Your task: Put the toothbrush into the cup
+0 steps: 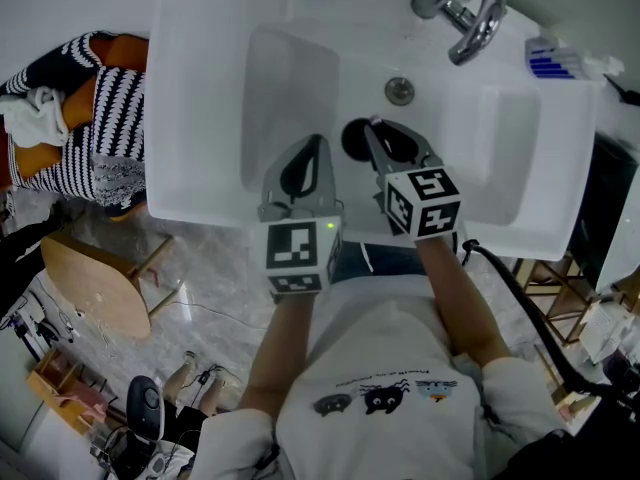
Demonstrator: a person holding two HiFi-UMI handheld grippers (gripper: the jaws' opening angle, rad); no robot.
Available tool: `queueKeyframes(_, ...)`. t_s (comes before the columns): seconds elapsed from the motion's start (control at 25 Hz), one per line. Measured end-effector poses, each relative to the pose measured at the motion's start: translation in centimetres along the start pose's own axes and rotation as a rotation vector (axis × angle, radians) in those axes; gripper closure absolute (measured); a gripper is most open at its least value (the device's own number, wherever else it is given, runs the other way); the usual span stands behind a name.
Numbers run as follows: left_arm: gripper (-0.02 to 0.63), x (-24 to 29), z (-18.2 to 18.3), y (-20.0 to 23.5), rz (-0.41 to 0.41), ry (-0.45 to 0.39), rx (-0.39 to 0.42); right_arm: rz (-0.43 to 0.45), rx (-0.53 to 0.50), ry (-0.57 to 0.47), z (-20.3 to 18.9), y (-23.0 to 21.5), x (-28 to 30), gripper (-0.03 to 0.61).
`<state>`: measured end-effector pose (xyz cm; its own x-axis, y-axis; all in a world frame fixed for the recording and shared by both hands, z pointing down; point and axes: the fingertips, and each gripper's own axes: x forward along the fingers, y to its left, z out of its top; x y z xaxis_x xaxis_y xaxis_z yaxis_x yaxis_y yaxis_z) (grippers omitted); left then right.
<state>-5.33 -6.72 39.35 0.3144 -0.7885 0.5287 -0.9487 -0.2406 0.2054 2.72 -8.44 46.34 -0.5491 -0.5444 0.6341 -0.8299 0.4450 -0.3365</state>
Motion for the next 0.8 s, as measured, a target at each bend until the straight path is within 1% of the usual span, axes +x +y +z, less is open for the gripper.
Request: queueKeyframes(0.8,0.614,1.0,0.2,0.8,-0.001,0.012,-0.016,-0.013,-0.002,0.014,0.6,-0.6,1.2,0.525)
